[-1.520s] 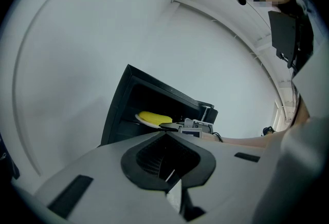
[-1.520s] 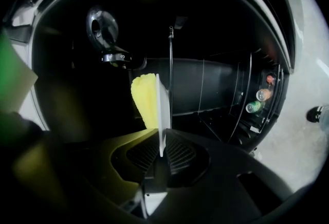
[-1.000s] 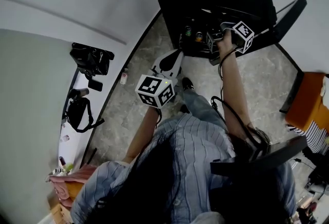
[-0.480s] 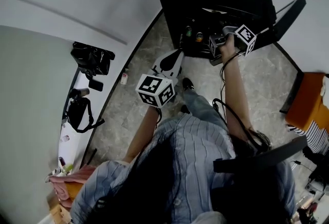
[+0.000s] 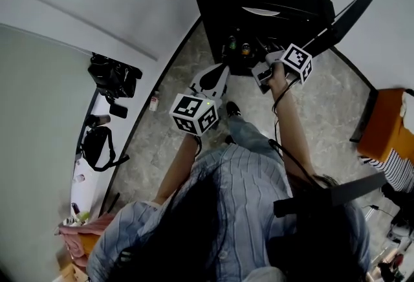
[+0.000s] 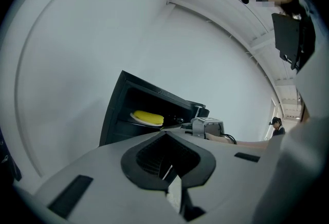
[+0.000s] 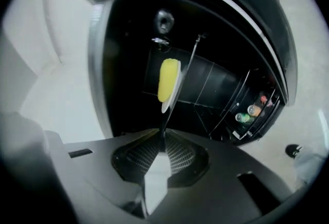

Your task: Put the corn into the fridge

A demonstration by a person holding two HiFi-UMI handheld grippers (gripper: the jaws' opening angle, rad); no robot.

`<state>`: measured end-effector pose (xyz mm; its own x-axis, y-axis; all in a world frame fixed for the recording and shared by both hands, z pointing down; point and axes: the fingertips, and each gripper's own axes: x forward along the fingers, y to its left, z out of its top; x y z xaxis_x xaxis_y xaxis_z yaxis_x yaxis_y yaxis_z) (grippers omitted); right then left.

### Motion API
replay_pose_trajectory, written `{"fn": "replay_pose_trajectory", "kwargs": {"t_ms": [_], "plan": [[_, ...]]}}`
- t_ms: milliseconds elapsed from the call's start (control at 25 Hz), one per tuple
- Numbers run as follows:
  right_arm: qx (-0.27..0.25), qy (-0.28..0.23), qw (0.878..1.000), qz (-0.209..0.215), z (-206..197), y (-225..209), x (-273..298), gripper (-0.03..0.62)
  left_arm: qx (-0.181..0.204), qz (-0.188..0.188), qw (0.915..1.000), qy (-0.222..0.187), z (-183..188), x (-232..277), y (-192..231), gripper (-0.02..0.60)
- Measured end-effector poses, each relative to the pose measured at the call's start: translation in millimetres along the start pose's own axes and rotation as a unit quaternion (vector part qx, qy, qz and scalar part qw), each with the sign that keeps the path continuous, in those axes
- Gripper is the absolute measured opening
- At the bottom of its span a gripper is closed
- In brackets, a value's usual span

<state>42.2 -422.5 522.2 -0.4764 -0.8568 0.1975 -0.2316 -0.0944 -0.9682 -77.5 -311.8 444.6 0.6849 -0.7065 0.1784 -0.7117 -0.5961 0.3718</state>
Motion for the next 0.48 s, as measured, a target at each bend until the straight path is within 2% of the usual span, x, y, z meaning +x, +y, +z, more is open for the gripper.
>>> {"fn": "replay_pose_trajectory", "kwargs": {"t_ms": [480], "plan": [[-0.063, 0.029, 0.998, 0.006, -56.3, 20.3, -70.0, 0.038, 0.007, -0.003, 0.9999, -0.012, -5.3, -35.8, -36.5, 0.006]]}}
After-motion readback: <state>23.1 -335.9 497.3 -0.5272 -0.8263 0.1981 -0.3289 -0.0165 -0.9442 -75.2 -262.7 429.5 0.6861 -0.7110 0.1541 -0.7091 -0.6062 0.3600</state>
